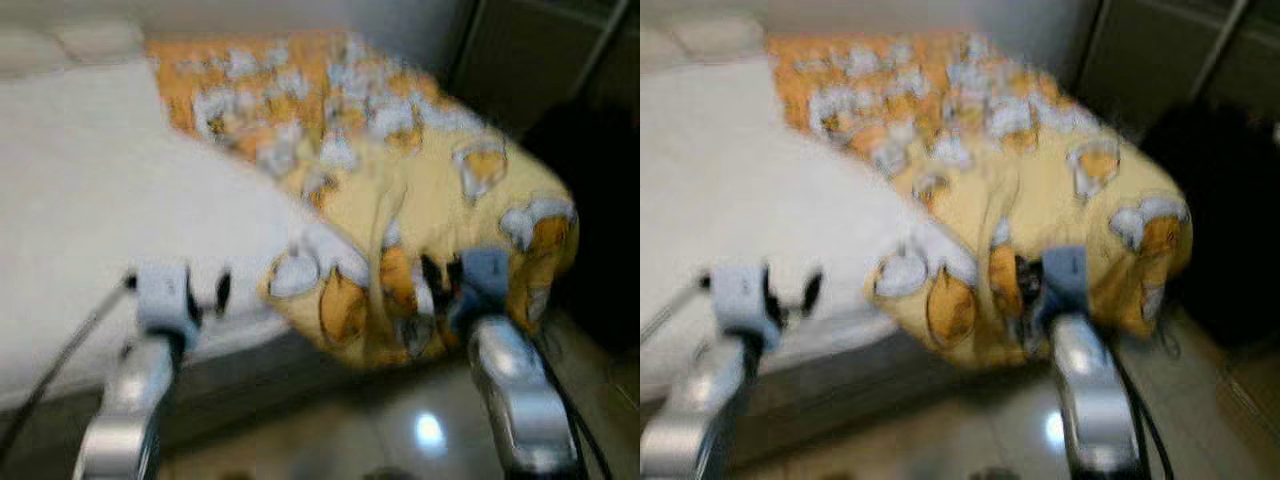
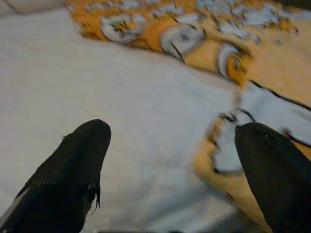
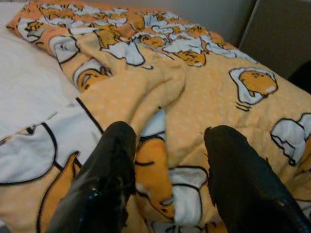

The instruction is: Clean up the room

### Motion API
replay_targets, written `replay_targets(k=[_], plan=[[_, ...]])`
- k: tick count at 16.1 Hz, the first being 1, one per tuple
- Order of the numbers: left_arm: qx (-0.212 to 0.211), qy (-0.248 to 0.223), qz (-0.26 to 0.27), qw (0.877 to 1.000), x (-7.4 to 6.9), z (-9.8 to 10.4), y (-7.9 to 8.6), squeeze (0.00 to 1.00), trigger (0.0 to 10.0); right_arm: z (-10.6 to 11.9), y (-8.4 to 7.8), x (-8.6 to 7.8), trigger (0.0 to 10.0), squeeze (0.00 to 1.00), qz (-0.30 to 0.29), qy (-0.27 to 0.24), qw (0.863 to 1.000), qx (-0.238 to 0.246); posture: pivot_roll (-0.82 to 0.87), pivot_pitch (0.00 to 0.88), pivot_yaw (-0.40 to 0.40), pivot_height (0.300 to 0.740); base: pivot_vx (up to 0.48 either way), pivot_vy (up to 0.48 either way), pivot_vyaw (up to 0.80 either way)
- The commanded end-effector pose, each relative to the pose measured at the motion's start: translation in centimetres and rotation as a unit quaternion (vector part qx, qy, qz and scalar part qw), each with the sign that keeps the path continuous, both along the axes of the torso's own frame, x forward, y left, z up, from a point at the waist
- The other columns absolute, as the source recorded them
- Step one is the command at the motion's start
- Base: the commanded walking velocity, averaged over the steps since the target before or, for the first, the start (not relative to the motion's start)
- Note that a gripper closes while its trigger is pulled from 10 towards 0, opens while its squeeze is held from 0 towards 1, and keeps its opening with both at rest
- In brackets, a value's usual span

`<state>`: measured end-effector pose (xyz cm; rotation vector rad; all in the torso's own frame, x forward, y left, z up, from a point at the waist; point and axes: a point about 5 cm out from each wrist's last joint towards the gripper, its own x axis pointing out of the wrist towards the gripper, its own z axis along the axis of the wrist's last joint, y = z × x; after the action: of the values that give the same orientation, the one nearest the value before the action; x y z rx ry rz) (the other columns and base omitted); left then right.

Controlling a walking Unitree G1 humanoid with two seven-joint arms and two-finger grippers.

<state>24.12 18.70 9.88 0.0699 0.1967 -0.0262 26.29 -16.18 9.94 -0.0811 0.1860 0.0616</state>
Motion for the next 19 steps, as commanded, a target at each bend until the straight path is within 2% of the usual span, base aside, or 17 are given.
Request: replay_targets(k=[1,18,19], plan=[[0.002,-0.019,-0.002,1.0,0.2,0.6,0.1,0.51,10.0,0.0,0.0,0.1,10.0,1.0,0.0,0.004,1.0,0.005,-0.06,0.0,-0.032,0.74,0.0,0.0,0.0],[-0.002,-0.024,-0.002,1.0,0.3,0.6,0.2,0.52,10.0,0.0,0.1,0.3,10.0,1.0,0.012,0.005,1.0,0.0,-0.06,0.0,-0.034,0.74,0.274,0.0,0.0],[0.001,-0.032,-0.004,0.999,0.6,0.8,0.3,0.53,10.0,-0.3,1.2,0.7,10.0,1.0,0.056,0.018,0.998,-0.003,-0.03,0.0,-0.029,0.74,0.382,0.0,0.8]])
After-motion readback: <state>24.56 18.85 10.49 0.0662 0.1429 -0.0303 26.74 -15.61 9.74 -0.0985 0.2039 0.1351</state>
